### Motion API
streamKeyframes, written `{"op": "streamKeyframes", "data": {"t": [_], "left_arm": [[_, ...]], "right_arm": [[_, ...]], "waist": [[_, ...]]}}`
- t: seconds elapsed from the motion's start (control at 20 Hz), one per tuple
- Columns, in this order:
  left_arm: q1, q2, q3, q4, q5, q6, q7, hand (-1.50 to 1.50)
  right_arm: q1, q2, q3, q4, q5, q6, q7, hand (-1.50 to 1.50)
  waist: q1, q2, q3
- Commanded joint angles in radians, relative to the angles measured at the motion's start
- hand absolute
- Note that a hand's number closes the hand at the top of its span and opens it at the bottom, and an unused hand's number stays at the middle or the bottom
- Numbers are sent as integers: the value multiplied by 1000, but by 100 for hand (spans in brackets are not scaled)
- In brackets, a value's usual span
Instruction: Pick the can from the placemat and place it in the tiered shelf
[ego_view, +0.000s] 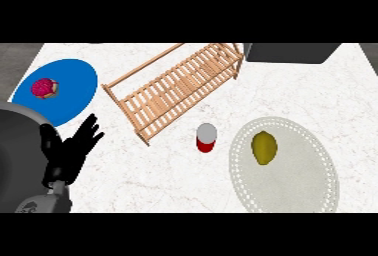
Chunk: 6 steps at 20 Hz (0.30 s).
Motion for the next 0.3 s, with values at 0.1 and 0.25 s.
{"op": "streamKeyframes", "data": {"t": [0.1,0.25], "left_arm": [[-14,-16,-11,40,-24,17,9,0],[-57,-24,-14,10,-22,35,56,0]], "right_arm": [[54,-129,-37,65,-37,140,-48,-150],[35,-180,-42,87,-42,192,-48,-150]], "waist": [[5,6,-2],[12,7,-2]]}}
